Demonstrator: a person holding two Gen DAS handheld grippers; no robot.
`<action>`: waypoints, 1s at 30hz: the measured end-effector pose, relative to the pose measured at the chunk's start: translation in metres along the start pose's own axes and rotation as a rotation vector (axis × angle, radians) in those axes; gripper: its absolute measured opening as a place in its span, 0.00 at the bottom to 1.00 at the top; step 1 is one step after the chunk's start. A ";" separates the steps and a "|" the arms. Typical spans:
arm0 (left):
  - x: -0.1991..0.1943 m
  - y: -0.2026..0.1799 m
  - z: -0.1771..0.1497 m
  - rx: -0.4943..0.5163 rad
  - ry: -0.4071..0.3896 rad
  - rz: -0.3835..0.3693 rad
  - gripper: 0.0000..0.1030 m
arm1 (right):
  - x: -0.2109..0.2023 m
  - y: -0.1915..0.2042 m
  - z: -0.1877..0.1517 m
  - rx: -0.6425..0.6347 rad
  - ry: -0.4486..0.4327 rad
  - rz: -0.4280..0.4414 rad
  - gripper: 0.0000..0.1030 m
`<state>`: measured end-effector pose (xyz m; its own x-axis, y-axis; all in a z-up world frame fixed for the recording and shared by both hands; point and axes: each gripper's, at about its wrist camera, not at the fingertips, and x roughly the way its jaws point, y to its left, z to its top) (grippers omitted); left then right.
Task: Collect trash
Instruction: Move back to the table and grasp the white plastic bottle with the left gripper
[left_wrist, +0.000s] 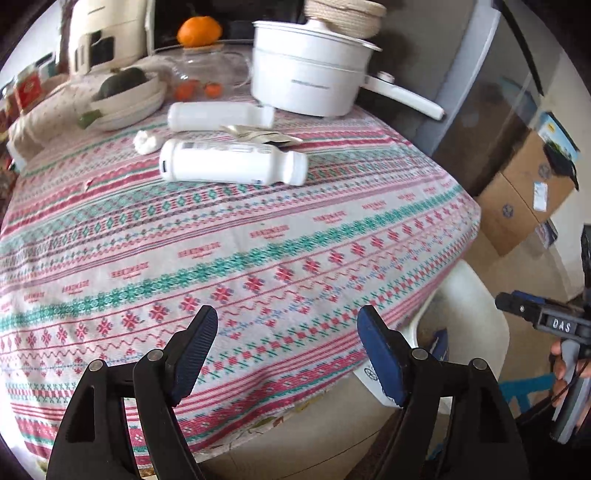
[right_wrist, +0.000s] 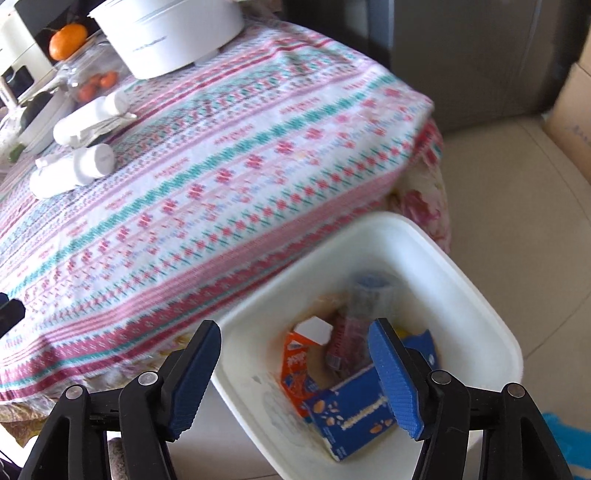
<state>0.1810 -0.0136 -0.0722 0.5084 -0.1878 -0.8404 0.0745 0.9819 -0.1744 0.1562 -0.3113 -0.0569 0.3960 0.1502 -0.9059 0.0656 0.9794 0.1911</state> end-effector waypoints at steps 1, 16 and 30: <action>0.000 0.008 0.006 -0.027 -0.005 0.028 0.78 | 0.001 0.006 0.007 -0.008 0.004 0.011 0.69; 0.066 0.060 0.120 -0.426 0.056 0.108 0.78 | 0.027 0.047 0.075 -0.058 -0.011 0.119 0.74; 0.125 0.065 0.156 -0.605 0.069 0.239 0.78 | 0.037 0.033 0.089 -0.017 -0.007 0.094 0.74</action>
<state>0.3835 0.0309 -0.1080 0.3938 0.0125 -0.9191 -0.5398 0.8125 -0.2203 0.2547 -0.2854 -0.0505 0.4063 0.2405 -0.8815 0.0123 0.9632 0.2684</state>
